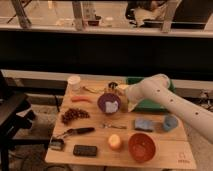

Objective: Wipe purple bowl with towel

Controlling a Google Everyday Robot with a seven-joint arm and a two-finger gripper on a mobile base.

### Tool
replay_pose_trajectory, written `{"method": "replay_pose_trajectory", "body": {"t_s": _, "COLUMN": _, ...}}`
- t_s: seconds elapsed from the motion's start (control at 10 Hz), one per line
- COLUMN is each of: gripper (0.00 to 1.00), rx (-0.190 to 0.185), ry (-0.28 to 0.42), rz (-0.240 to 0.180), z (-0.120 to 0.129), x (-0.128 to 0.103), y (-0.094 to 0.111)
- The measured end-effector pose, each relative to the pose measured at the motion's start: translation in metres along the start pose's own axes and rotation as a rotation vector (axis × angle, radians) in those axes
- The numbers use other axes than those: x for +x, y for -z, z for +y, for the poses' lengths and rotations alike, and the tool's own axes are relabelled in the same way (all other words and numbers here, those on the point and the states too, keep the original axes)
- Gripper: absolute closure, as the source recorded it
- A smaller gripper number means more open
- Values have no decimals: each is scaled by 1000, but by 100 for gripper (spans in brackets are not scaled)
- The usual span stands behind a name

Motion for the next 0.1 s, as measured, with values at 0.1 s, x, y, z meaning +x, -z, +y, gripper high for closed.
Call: {"method": "replay_pose_trajectory", "body": {"t_s": 0.1, "gripper": 20, "rx": -6, "ry": 13, "rz": -3, "z": 14, "x": 20, "y": 7}}
